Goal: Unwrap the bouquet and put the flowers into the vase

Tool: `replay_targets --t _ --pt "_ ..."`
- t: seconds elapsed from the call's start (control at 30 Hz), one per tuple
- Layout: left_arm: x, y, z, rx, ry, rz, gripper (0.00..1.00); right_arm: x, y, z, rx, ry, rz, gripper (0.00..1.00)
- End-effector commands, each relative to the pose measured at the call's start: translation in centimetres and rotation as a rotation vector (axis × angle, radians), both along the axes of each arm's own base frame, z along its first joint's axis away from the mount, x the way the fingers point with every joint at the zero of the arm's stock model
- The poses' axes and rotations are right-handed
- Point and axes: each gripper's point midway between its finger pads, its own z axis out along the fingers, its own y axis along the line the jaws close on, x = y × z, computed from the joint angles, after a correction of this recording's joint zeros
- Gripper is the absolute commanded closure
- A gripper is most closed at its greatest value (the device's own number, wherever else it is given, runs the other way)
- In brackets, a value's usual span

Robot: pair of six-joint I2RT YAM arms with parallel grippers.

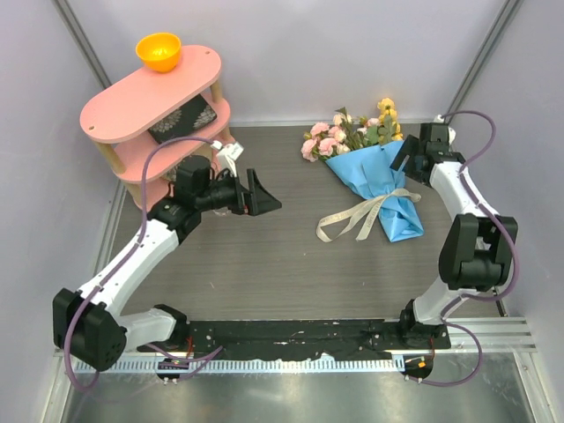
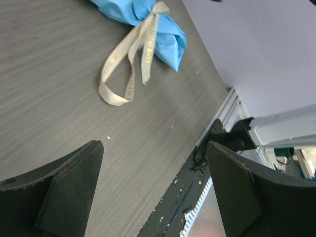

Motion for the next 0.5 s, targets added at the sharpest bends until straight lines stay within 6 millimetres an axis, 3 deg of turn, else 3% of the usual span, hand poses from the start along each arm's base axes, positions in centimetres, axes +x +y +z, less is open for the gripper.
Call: replay_targets --t 0.0,0.03,0.1,0.13,0.2,0.3,0.33,0.4,0.47 --pt "-1.7 -3.3 2.1 -0.079 -0.077 -0.145 0.11 2.3 4.2 0.0 0.111 -0.042 0.134 0.12" --pt "-1.8 -3.9 1.6 -0.072 -0.065 -0.161 0.13 2.0 6.8 -0.1 0.081 -0.033 0.187 0.12" --pt "-2.6 -5.0 1.3 -0.063 -0.064 -0.201 0.16 0.6 8.1 -0.5 0.019 -0.010 0.182 0.12" --pt "-2.7 -5.4 0.9 -0.054 -0.062 -0.208 0.16 -0.1 9.8 -0.4 0.016 -0.010 0.170 0.13" --pt "-3.5 -6.6 0.3 -0.034 -0.075 -0.242 0.18 -2.2 9.8 -1.0 -0.031 0.021 0.093 0.16" --pt "-3.9 -8.1 -0.8 -0.001 -0.072 -0.256 0.18 -4.4 11.4 -2.2 0.059 0.018 -0.001 0.21" --pt "-3.8 -8.4 -1.1 0.009 -0.071 -0.252 0.18 -4.8 11.8 -2.7 0.103 0.012 -0.027 0.22" --pt "-4.2 -9.5 -1.7 0.026 -0.065 -0.259 0.18 -4.9 12.3 -3.6 0.205 -0.042 -0.100 0.35" --pt "-4.8 -10.5 -1.9 0.046 -0.080 -0.261 0.18 -4.8 12.2 -3.3 0.234 -0.082 -0.134 0.42"
